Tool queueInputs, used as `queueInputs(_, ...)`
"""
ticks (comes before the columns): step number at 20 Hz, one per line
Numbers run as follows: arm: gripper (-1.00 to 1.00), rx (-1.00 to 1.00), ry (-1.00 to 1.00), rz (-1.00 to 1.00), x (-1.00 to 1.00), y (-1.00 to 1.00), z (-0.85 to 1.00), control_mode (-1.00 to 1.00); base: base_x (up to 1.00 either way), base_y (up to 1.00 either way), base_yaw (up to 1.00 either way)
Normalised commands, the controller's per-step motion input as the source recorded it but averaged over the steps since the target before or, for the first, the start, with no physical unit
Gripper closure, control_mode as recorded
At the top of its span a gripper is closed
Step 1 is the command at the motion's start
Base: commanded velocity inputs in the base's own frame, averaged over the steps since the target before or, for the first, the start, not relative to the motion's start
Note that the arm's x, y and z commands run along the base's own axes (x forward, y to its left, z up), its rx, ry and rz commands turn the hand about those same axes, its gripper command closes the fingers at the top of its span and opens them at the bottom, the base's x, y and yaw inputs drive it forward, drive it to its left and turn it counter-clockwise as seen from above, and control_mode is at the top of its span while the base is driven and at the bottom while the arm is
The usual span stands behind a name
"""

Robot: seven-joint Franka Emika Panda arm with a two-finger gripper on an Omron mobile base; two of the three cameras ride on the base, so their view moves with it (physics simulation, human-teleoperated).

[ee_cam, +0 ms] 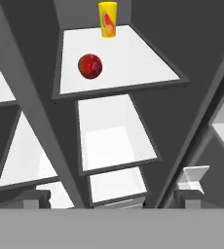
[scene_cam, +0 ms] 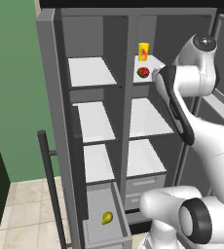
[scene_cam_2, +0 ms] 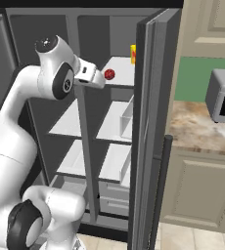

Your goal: Take the mango and pear from the fridge shelf and place them in the freezer drawer to begin freezing them.

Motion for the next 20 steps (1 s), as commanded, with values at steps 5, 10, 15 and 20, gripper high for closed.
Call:
queueInputs(5,-1.0,0.0,-0.02,0.1,0.59,-0.06,0.0,-1.0,0.0,0.0,0.0)
queueInputs(10,-1.0,0.0,0.0,0.08,0.61,0.0,0.0,-1.0,0.0,0.0,0.0)
queueInputs(15,-1.0,0.0,0.0,0.16,0.58,-0.04,0.0,-1.0,0.0,0.0,0.0)
queueInputs(20,-1.0,0.0,0.0,0.16,0.53,0.0,-0.02,-1.0,0.0,0.0,0.0)
